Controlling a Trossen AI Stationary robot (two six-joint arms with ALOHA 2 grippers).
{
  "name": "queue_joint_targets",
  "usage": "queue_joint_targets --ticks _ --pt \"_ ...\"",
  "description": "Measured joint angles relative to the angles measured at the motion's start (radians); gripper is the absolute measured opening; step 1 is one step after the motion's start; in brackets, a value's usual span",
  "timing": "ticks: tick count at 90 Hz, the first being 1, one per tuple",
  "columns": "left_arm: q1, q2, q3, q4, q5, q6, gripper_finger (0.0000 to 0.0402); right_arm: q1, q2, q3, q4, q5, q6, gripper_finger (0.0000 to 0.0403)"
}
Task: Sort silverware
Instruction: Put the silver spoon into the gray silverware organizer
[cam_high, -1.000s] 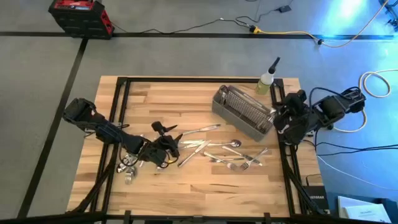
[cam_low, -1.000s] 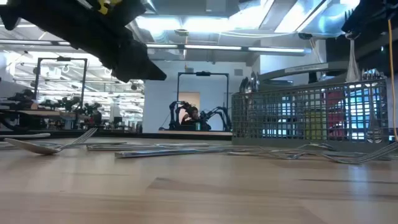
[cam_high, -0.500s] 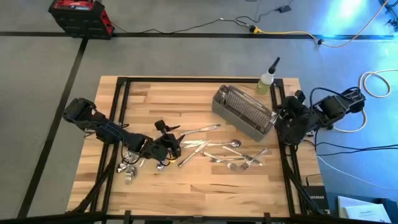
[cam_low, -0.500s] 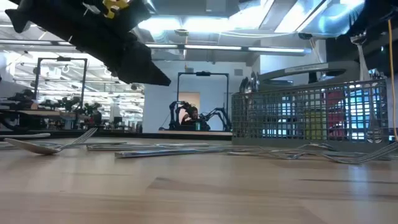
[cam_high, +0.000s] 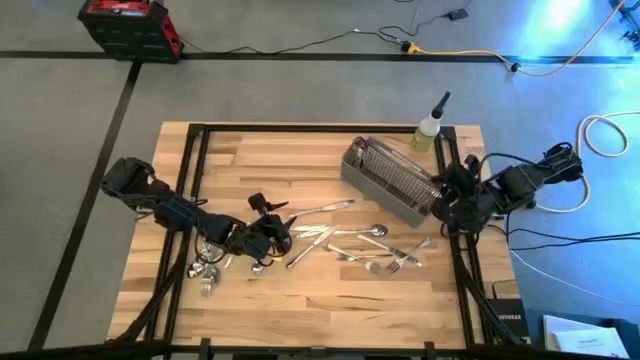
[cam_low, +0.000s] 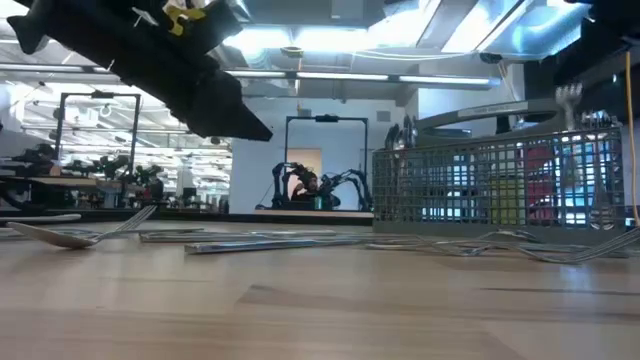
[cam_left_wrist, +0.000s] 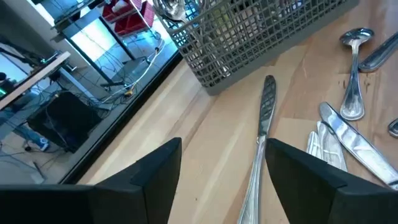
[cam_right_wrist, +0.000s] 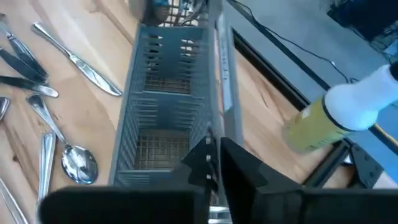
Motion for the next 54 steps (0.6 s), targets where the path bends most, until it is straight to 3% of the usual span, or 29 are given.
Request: queue_joint_targets --ticks 35,54 --pt "0.000 0.000 0.000 -0.011 0.003 -0.004 0.0217 0.000 0.026 0.003 -0.028 0.064 0.018 0.0239" --pt "-0.071 -0.002 0.000 0.038 -0.053 0.036 0.0217 0.000 0.049 0.067 0.001 0.158 -0.066 0.0279"
